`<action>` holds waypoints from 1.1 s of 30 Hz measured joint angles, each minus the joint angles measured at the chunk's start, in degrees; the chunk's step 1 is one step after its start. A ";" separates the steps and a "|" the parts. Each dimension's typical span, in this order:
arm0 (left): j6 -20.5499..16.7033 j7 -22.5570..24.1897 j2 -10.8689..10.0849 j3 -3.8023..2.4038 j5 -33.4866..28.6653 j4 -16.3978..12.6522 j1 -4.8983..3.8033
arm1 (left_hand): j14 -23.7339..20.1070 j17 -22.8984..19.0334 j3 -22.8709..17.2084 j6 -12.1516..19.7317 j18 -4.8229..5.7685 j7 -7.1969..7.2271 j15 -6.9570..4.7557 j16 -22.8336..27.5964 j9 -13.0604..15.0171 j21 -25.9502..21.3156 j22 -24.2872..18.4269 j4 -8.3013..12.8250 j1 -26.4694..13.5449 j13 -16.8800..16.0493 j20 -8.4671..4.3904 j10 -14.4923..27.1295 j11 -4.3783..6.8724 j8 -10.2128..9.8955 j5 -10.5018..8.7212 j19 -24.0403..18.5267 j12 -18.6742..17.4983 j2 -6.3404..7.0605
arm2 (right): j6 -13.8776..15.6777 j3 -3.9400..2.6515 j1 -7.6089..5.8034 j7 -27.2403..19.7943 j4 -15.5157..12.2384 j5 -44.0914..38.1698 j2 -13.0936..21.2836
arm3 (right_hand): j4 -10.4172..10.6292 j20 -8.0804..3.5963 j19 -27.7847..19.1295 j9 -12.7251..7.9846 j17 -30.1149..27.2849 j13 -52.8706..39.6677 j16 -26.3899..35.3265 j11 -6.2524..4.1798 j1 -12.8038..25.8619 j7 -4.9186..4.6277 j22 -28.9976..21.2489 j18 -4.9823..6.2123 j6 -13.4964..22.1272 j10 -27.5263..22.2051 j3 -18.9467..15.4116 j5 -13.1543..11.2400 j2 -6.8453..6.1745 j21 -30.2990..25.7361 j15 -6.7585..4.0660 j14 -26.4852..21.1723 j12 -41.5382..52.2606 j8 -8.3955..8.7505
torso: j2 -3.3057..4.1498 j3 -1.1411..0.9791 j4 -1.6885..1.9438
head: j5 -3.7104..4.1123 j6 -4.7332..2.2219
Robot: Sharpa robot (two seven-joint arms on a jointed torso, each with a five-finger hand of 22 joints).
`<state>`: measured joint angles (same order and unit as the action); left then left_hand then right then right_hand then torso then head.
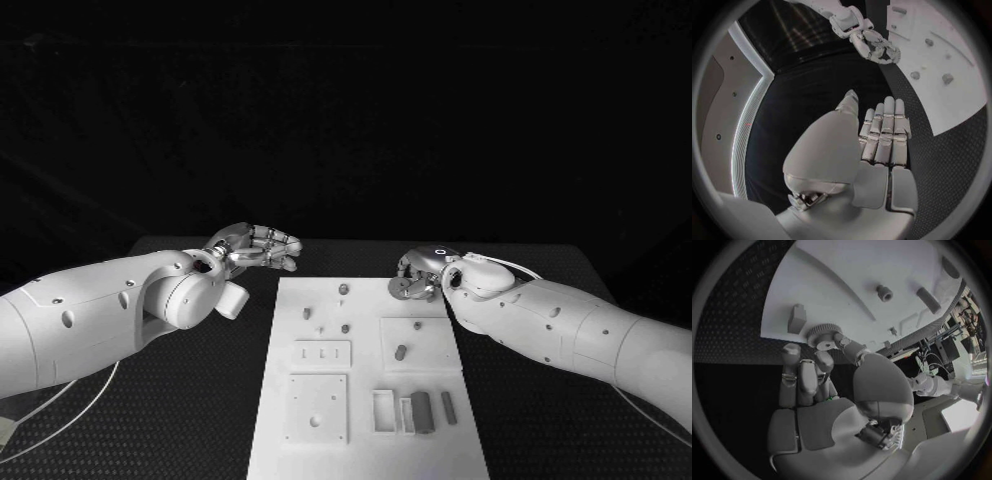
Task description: Assemble the parts on the task board
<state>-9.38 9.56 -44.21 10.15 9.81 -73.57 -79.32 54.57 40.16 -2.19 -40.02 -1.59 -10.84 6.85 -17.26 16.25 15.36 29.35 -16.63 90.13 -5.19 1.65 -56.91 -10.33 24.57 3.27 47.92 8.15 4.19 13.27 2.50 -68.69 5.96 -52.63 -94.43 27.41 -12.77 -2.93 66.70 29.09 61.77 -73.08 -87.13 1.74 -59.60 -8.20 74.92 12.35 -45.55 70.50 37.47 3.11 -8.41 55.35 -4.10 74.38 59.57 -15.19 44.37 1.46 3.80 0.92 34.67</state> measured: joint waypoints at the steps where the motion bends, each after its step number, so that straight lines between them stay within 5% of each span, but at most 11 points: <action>1: 0.00 0.00 0.00 0.00 0.00 0.00 0.00 | 0.00 0.00 0.00 0.00 0.00 0.00 0.00 0.00 0.00 0.00 0.00 0.00 0.00 0.00 0.00 0.00 0.00 0.00 0.00 0.00 -0.03 0.00 | -0.03 0.00 0.00 0.00 0.00 -0.05 0.00 | -0.36 0.01 -0.01 -0.02 -0.23 0.19 0.00 0.01 0.09 -0.02 0.00 -0.01 -0.02 -0.01 -0.04 0.00 0.21 -0.22 0.00 0.00 -0.11 -0.05 | -0.01 0.00 0.00 | -0.03 0.00; 22: 0.01 -0.04 0.00 0.00 0.01 0.17 0.03 | 0.00 0.04 0.00 0.00 0.29 0.00 0.00 0.00 0.05 0.00 0.01 0.00 0.00 -0.01 -0.22 0.00 0.00 0.00 0.00 0.22 -0.20 0.00 | 0.38 0.11 0.00 0.00 -0.31 -1.52 0.29 | -2.50 0.19 -0.18 -0.10 -0.88 1.42 0.22 0.31 0.10 -0.04 -0.01 -0.08 -1.40 -0.30 0.19 -0.01 1.00 -0.24 0.29 -0.30 -0.11 -0.45 | 0.02 -0.04 -0.07 | 0.50 -0.23; 33: 0.01 0.01 -0.03 0.00 0.07 0.12 0.05 | 0.00 0.10 0.00 0.00 0.30 0.00 0.00 0.00 0.08 -0.22 0.01 0.00 0.00 -0.01 -0.21 0.00 0.00 0.00 0.00 0.21 -0.20 0.00 | 2.95 0.27 0.22 -0.11 -0.81 -1.75 0.45 | -3.45 0.29 -0.27 0.07 -1.98 2.25 0.44 0.21 -0.90 1.33 -0.01 -0.10 -3.79 -0.42 0.33 -0.01 2.84 -0.47 -0.05 -0.77 -0.11 -1.81 | 0.05 -0.05 -0.07 | 0.70 -0.35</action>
<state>-9.37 9.57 -44.25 10.15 9.87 -73.45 -79.27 54.57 40.26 -2.19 -40.02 -1.29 -10.84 6.85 -17.26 16.33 15.14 29.36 -16.63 90.13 -5.20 1.43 -56.91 -10.33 24.57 3.27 48.13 7.96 4.19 16.22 2.77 -68.47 5.84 -53.44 -96.18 27.86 -16.22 -2.64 66.43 29.16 59.79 -70.83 -86.69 1.95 -60.51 -6.87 74.91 12.25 -49.34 70.08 37.80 3.09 -5.57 54.88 -4.15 73.61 59.46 -17.00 44.42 1.41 3.73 1.62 34.33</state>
